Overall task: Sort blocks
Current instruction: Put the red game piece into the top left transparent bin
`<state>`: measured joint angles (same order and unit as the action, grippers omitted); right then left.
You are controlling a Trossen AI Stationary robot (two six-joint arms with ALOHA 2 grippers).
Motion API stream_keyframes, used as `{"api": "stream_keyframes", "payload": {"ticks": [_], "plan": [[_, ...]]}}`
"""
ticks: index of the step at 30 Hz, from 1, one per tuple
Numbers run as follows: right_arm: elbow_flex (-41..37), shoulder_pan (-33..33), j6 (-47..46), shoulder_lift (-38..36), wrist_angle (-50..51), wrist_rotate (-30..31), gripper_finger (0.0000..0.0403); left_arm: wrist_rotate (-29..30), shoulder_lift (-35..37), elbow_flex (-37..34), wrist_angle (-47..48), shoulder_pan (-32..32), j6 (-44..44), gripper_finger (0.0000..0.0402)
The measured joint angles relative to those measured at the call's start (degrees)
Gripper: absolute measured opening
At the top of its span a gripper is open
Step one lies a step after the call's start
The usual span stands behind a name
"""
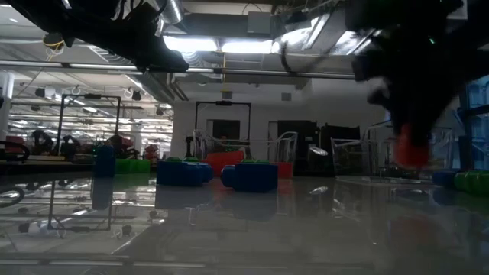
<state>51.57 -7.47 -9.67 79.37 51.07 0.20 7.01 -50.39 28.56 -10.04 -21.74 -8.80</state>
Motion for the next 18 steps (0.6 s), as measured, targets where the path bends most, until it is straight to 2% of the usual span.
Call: {"api": "stream_keyframes", "payload": {"ticks": [7,12,18], "plan": [[8.36,0.0,8.5,0.0,-0.79,9.75,0.0139,-0.01,0.0,0.0,0.0,0.0,-0.04,0.0159],[11.72,1.39,17.36,0.0,-8.22,19.51,0.0139,-0.01,0.0,0.0,-0.04,0.0,-0.06,0.0159],[11.87,7.37,28.66,0.56,-21.57,21.35,0.0139,0.01,0.0,0.0,-0.04,0.0,-0.15,0.0159]]}}
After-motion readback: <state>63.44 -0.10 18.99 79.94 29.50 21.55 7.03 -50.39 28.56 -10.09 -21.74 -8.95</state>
